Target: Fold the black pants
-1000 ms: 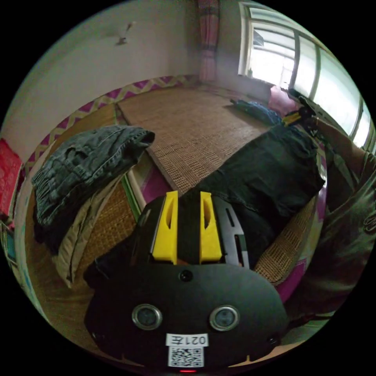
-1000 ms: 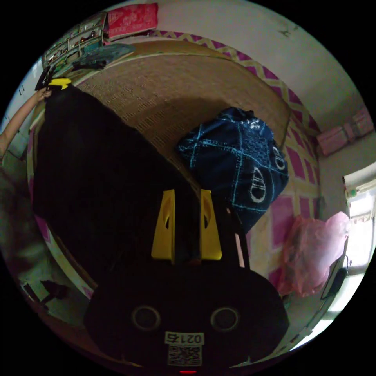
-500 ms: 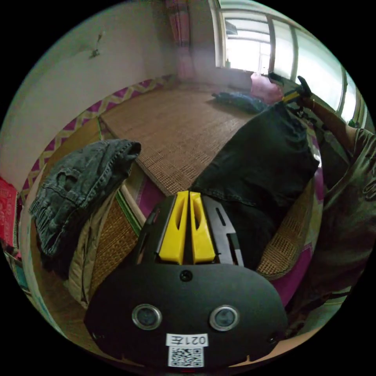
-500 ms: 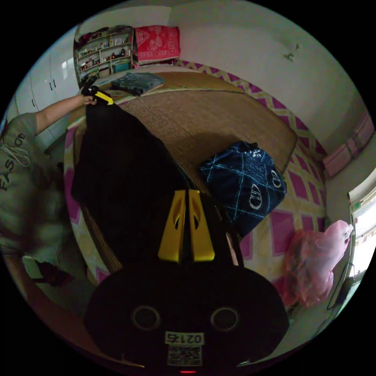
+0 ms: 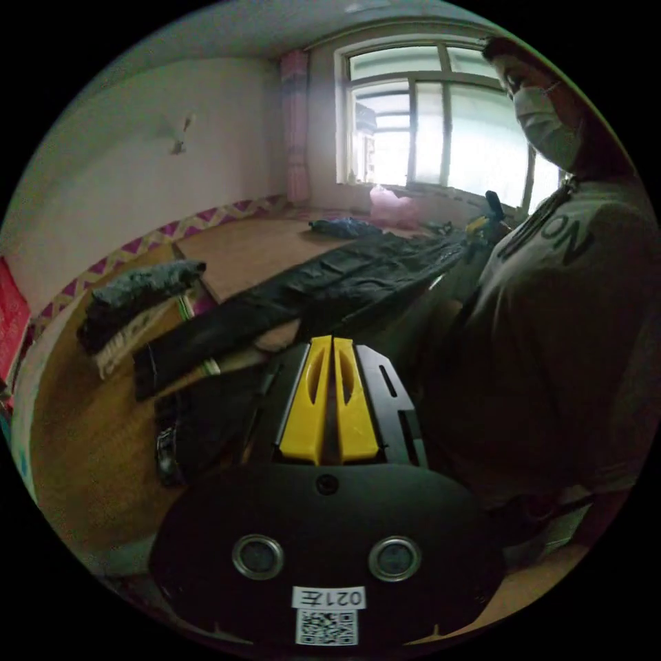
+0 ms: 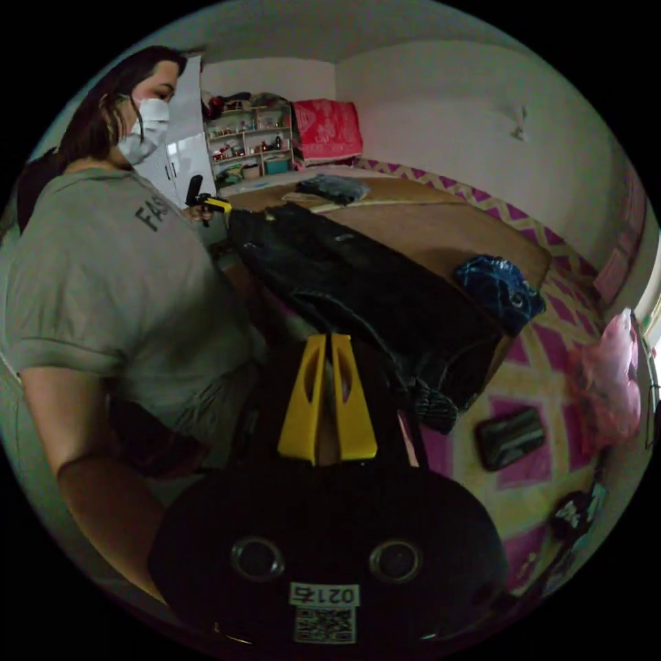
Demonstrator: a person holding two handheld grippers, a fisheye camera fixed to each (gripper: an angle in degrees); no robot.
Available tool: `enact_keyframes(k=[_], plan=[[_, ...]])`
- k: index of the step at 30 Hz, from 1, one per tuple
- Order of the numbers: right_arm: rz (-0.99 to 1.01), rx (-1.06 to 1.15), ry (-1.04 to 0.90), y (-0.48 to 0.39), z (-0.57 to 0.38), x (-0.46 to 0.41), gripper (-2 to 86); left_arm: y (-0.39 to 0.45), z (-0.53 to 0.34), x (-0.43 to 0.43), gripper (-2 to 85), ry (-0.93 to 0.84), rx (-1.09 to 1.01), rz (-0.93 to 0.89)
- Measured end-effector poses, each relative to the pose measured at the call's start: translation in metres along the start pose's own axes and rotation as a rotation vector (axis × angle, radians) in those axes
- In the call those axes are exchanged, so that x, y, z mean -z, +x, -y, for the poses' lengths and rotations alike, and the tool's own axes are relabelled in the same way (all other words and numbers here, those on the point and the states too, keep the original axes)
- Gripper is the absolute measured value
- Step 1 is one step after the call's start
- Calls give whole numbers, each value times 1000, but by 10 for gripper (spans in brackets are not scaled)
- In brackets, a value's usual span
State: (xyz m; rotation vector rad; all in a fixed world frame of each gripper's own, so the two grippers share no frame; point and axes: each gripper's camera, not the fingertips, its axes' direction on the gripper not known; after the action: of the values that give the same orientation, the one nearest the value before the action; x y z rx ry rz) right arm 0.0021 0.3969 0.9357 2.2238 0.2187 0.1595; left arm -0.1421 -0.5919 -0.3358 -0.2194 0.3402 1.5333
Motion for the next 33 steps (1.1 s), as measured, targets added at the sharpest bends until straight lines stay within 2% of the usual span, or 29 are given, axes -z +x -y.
enact_keyframes(k=[6, 11, 15, 18, 20, 22, 27, 33], plan=[[119, -163, -122, 25, -53, -76, -2, -13, -64, -11, -9, -8, 243, -60], [121, -247, -226, 49, -63, -113, 39, -28, -79, 13, -9, -23, 298, -79], [90, -211, -348, 55, -57, -112, 85, -63, -95, 78, -9, 100, 459, 142], [109, -203, -301, 66, -48, -93, 95, -94, -104, 108, -8, 111, 574, 379], [87, -181, -228, 72, -39, -83, 92, -109, -104, 107, -7, 42, 567, 444], [75, -130, -126, 76, -20, -81, 85, -117, -103, 113, -7, 85, 570, 465], [66, 39, -19, 70, 34, -117, 96, -116, -96, 120, -5, 46, 514, 531], [121, 275, -71, 52, 115, -233, 113, -119, -88, 130, 36, -21, 413, 547]])
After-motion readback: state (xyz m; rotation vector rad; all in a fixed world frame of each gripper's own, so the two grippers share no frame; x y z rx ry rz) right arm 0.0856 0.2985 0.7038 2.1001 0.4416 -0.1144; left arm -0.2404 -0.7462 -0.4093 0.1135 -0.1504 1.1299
